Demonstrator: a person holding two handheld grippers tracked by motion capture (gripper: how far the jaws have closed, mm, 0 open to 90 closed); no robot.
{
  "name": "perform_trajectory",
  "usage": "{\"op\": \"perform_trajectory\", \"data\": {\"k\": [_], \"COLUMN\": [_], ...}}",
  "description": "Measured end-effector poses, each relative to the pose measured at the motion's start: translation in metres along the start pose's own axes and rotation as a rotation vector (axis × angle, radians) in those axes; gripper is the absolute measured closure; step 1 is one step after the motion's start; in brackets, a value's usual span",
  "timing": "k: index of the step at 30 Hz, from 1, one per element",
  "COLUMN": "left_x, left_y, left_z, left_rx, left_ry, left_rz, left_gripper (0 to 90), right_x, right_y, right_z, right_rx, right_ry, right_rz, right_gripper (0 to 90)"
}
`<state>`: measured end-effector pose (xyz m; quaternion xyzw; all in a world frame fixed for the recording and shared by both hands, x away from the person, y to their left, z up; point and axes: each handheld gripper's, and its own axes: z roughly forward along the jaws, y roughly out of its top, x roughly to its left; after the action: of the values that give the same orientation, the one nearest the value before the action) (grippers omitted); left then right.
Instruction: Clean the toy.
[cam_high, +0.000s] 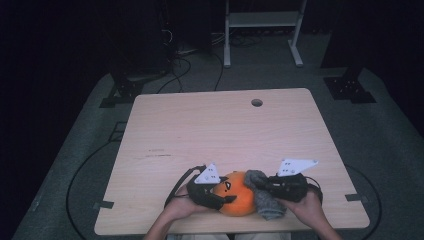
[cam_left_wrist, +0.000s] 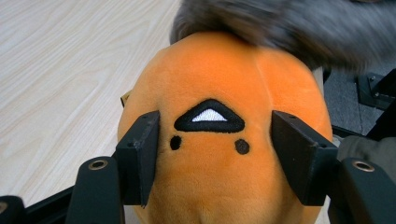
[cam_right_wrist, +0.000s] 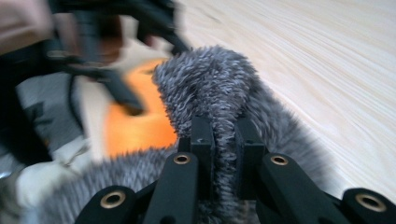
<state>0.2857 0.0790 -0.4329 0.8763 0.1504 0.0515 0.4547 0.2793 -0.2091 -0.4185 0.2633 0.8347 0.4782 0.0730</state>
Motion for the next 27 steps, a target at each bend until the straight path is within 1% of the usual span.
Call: {"op": "perform_trajectory", "data": {"k": [1, 2, 3, 4, 5, 6, 7, 8, 9, 10, 11, 12, 13, 14, 15, 17, 18, 19, 21, 23, 24, 26, 27], "left_x": [0.000, 0.000, 0.000, 0.001, 0.002, 0.004, 0.005, 0.006, 0.005, 0.005, 0.004, 0.004, 0.005, 0.005, 0.005, 0.004, 0.003, 0.003, 0.003, 0.002, 0.002, 0.001, -0.001], "left_y": [0.000, 0.000, 0.000, 0.002, 0.006, 0.012, 0.015, 0.020, 0.025, 0.026, 0.025, 0.023, 0.021, 0.018, 0.017, 0.016, 0.016, 0.017, 0.017, 0.019, 0.019, 0.020, 0.021], "left_z": [0.000, 0.000, -0.001, -0.001, -0.002, -0.004, -0.004, -0.003, 0.001, 0.006, 0.012, 0.016, 0.018, 0.018, 0.017, 0.015, 0.014, 0.014, 0.014, 0.015, 0.015, 0.015, 0.014], "left_rx": [-0.003, -0.002, 0.001, 0.002, -0.003, -0.012, -0.018, -0.034, -0.028, -0.004, 0.032, 0.048, 0.034, 0.016, 0.017, 0.013, 0.008, 0.002, -0.010, -0.028, -0.030, -0.038, -0.042], "left_ry": [-0.004, -0.010, -0.017, -0.025, -0.037, -0.042, -0.040, -0.030, -0.015, -0.008, -0.006, -0.011, -0.018, -0.034, -0.035, -0.028, -0.022, -0.018, -0.017, -0.013, -0.011, -0.010, -0.008], "left_rz": [-0.003, -0.005, -0.007, -0.014, -0.034, -0.059, -0.063, -0.066, -0.070, -0.066, -0.063, -0.078, -0.096, -0.109, -0.102, -0.089, -0.070, -0.062, -0.061, -0.057, -0.050, -0.050, -0.047], "left_gripper": [35.7, 35.6, 35.0, 33.5, 28.4, 22.6, 18.3, 16.0, 12.8, 10.9, 9.9, 9.5, 9.6, 12.2, 18.4, 27.0, 30.4, 33.6, 37.2, 40.0, 41.2, 42.5, 43.1], "right_x": [-0.005, -0.007, -0.008, -0.007, -0.006, -0.004, -0.002, -0.002, -0.002, -0.002, -0.002, -0.002, -0.004, -0.005, -0.007, -0.013, -0.015, -0.020, -0.029, -0.036, -0.041, -0.045, -0.048], "right_y": [-0.002, -0.004, -0.005, -0.005, -0.004, -0.004, -0.004, -0.004, -0.004, -0.003, -0.003, -0.004, -0.005, -0.005, -0.006, -0.006, -0.005, -0.005, -0.007, -0.009, -0.011, -0.013, -0.014], "right_z": [-0.001, -0.002, -0.004, -0.004, -0.002, 0.000, 0.004, 0.005, 0.005, 0.005, 0.004, 0.003, 0.000, -0.003, -0.009, -0.023, -0.028, -0.037, -0.051, -0.062, -0.071, -0.080, -0.087], "right_rx": [-0.001, -0.010, -0.033, -0.045, -0.055, -0.046, -0.029, -0.031, -0.037, -0.038, -0.038, -0.039, -0.040, -0.042, -0.059, -0.097, -0.107, -0.132, -0.169, -0.179, -0.187, -0.180, -0.184], "right_ry": [-0.005, 0.010, 0.041, 0.064, 0.095, 0.101, 0.099, 0.107, 0.121, 0.123, 0.124, 0.122, 0.118, 0.110, 0.083, 0.051, 0.033, 0.002, -0.040, -0.078, -0.117, -0.161, -0.182], "right_rz": [0.027, 0.049, 0.063, 0.062, 0.054, 0.044, 0.034, 0.032, 0.035, 0.029, 0.026, 0.026, 0.033, 0.037, 0.037, 0.048, 0.050, 0.058, 0.081, 0.084, 0.087, 0.076, 0.079], "right_gripper": [80.6, 80.7, 80.8, 80.7, 80.8, 80.7, 80.7, 80.7, 80.7, 80.7, 80.6, 80.7, 80.6, 80.6, 80.7, 80.7, 80.7, 80.6, 80.6, 80.4, 80.3, 80.2, 80.1]}}
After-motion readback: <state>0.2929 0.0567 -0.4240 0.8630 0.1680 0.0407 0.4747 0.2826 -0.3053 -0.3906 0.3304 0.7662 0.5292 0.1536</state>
